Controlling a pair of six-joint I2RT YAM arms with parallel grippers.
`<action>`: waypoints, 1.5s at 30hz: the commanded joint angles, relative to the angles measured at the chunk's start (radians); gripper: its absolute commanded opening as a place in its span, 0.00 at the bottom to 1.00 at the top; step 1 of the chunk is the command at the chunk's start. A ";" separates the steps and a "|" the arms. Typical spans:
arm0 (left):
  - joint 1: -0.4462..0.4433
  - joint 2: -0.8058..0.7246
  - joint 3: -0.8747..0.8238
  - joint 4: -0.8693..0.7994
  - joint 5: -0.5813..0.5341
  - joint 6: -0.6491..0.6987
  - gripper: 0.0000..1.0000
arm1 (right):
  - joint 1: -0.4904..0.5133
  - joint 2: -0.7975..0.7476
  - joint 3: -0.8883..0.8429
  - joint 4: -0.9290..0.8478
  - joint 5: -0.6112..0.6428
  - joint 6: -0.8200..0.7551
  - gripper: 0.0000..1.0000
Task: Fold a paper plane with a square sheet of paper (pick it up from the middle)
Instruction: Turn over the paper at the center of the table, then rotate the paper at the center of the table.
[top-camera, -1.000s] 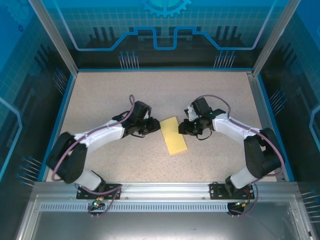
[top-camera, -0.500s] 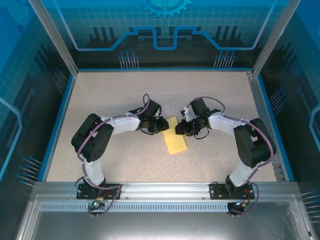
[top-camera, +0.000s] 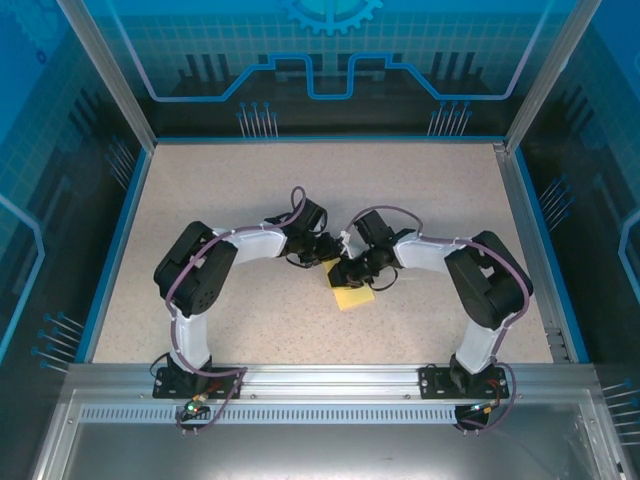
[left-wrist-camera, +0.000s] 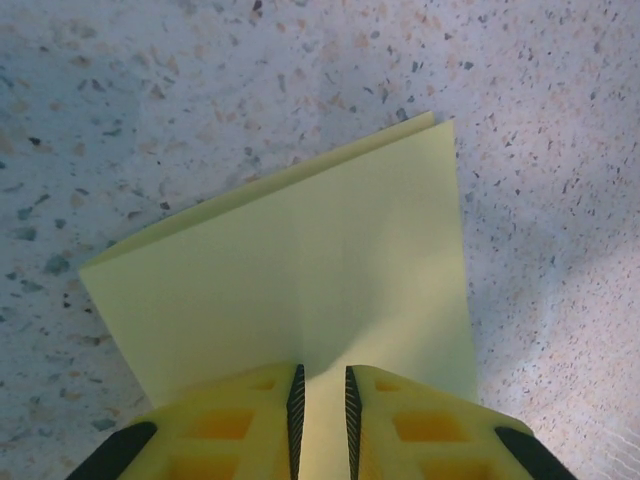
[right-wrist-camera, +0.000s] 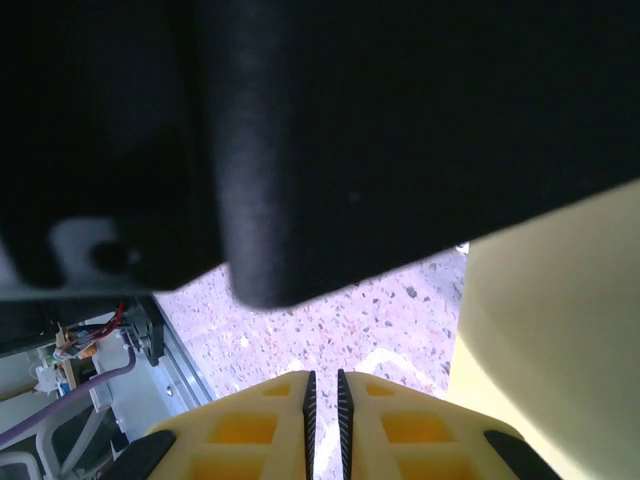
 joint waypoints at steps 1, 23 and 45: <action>0.010 0.025 -0.012 0.000 -0.009 0.015 0.21 | 0.010 0.028 -0.033 0.063 0.027 0.055 0.16; 0.044 0.052 -0.061 0.071 0.032 0.018 0.22 | 0.079 -0.070 -0.149 -0.068 0.074 0.046 0.24; 0.047 -0.021 0.005 0.010 0.078 0.123 0.29 | -0.252 -0.246 -0.091 -0.161 0.066 -0.102 0.47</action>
